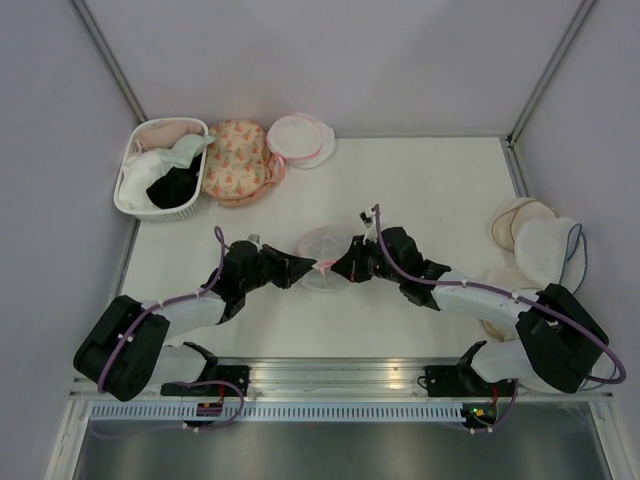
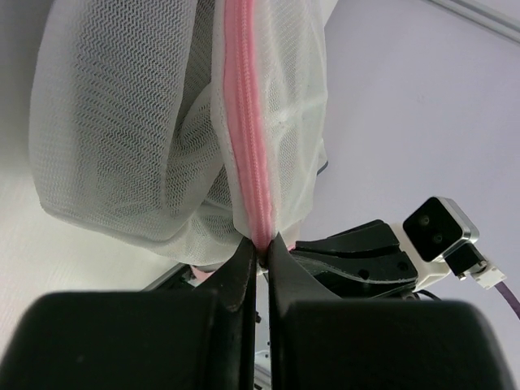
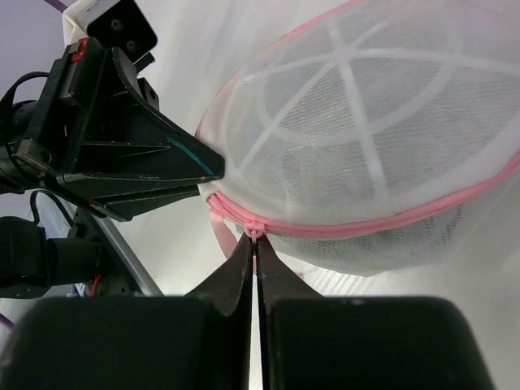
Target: Unzip the laundry bag and remove the bra
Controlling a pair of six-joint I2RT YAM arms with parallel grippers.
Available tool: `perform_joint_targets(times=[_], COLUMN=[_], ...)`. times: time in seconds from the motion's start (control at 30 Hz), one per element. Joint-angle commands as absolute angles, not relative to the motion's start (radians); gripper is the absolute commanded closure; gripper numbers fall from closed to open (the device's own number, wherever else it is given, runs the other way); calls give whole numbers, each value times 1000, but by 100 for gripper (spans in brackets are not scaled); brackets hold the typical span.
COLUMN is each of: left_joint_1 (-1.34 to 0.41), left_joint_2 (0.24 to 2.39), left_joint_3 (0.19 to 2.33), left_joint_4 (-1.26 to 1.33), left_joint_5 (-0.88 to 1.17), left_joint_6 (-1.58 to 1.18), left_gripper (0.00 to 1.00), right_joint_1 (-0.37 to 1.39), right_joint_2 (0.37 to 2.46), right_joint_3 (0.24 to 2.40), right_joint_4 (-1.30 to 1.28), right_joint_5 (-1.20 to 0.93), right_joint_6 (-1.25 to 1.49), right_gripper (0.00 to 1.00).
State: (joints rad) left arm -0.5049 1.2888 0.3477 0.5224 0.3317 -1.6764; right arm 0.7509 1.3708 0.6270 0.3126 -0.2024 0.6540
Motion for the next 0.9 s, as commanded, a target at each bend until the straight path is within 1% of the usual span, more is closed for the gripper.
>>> perform_joint_targets(times=[0.0, 0.13, 0.3, 0.33, 0.4, 0.43, 0.5, 0.6, 0.7, 0.73, 0.87], left_joint_1=[-508, -508, -505, -500, -491, -488, -486, -479, -472, -471, -468], left_joint_2=[1266, 1267, 1295, 1304, 1344, 1360, 1399, 1419, 1416, 1417, 1457], left_joint_3=[324, 307, 328, 353, 408, 429, 466, 521, 587, 639, 794], left_joint_4=[574, 581, 581, 577, 568, 549, 523, 448, 301, 197, -33], left_joint_5=[356, 354, 391, 411, 477, 503, 567, 610, 609, 609, 585], left_joint_6=[-1697, -1694, -1628, -1606, -1514, -1476, -1373, -1240, -1070, -960, -719], left_gripper=[98, 98, 98, 98, 98, 98, 98, 98, 98, 98, 98], right_joint_1=[753, 752, 753, 752, 753, 752, 753, 752, 752, 753, 752], right_joint_2=[1289, 1229, 1229, 1227, 1226, 1224, 1218, 1210, 1198, 1195, 1177], right_joint_3=[615, 612, 669, 676, 702, 712, 736, 758, 762, 762, 784], right_joint_4=[209, 95, -155, -190, -309, -310, -376, -439, -471, -475, -488], right_joint_5=[-129, -92, -6, 77, 165, 166, 257, 362, 425, 425, 382], right_joint_6=[594, 554, 468, 460, 442, 436, 431, 422, 425, 433, 439], right_gripper=[100, 100, 100, 100, 99, 100, 100, 100, 100, 100, 99])
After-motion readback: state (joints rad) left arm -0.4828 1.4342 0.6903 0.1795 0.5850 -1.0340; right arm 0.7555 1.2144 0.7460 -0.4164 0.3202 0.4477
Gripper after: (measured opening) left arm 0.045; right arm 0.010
